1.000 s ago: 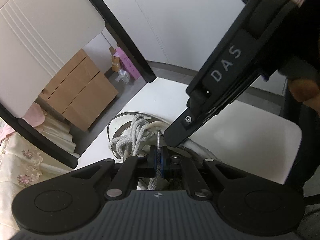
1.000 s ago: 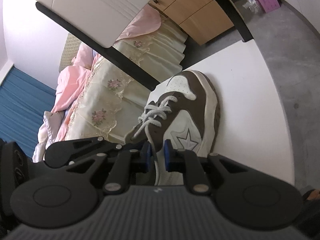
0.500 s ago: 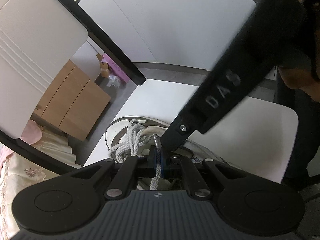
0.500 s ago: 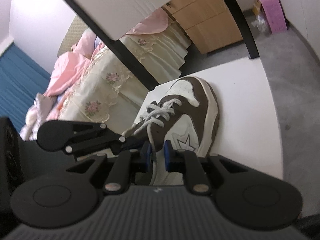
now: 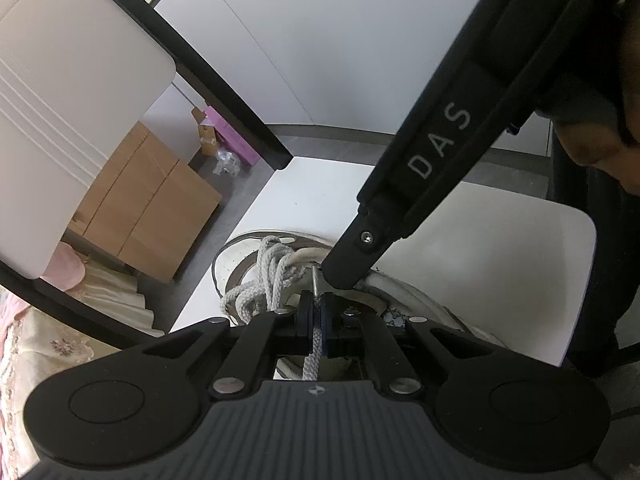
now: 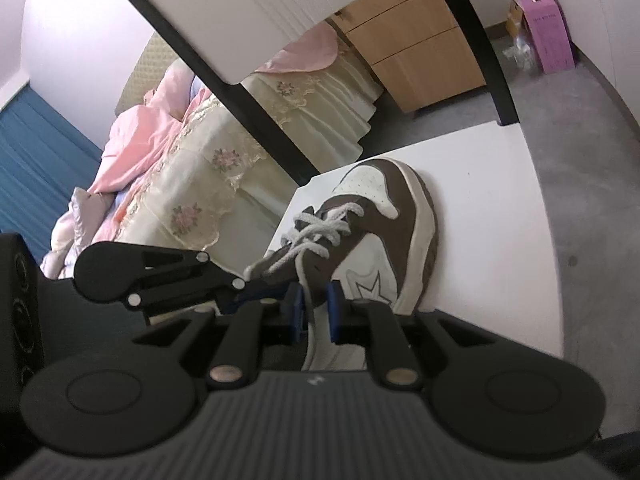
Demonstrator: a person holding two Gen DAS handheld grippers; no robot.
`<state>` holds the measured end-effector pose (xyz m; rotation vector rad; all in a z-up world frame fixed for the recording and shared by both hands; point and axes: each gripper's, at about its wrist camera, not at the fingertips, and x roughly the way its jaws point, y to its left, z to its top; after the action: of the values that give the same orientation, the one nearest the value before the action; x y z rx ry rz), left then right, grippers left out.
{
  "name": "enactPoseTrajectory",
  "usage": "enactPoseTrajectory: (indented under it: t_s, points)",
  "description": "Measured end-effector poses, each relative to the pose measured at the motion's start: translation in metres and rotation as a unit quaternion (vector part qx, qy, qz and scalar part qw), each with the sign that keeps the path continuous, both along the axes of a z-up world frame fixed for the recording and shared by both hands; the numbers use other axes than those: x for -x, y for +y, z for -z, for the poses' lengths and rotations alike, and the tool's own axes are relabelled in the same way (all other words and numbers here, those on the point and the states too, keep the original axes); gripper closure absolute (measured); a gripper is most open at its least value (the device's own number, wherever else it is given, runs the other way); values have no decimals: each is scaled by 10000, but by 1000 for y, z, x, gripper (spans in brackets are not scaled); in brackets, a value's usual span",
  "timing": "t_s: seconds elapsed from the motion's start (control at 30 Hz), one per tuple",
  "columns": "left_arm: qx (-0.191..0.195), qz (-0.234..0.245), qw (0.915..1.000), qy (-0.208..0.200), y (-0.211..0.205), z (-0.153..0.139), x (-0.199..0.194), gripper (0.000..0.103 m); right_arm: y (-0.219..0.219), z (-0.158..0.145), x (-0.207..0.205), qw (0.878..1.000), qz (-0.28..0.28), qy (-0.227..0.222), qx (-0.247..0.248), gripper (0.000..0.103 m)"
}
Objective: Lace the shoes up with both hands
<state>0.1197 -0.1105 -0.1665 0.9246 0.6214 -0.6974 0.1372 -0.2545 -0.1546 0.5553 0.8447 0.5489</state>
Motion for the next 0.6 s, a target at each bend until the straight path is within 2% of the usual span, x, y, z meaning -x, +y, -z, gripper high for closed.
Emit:
enactPoseTrajectory:
  t_s: [0.37, 0.43, 0.53, 0.6]
  points:
    - [-265, 178, 9993, -169, -10, 7, -3, 99, 5, -3, 1, 9999, -42, -73, 117, 89]
    - [-156, 157, 9996, -187, -8, 4, -3, 99, 5, -3, 1, 9998, -51, -91, 144, 88]
    - [307, -32, 9995, 15, 0, -6, -11, 99, 7, -5, 3, 9998, -55, -114, 159, 88]
    - [466, -87, 9988, 117, 3, -7, -15, 99, 8, -6, 3, 9997, -83, -145, 176, 86]
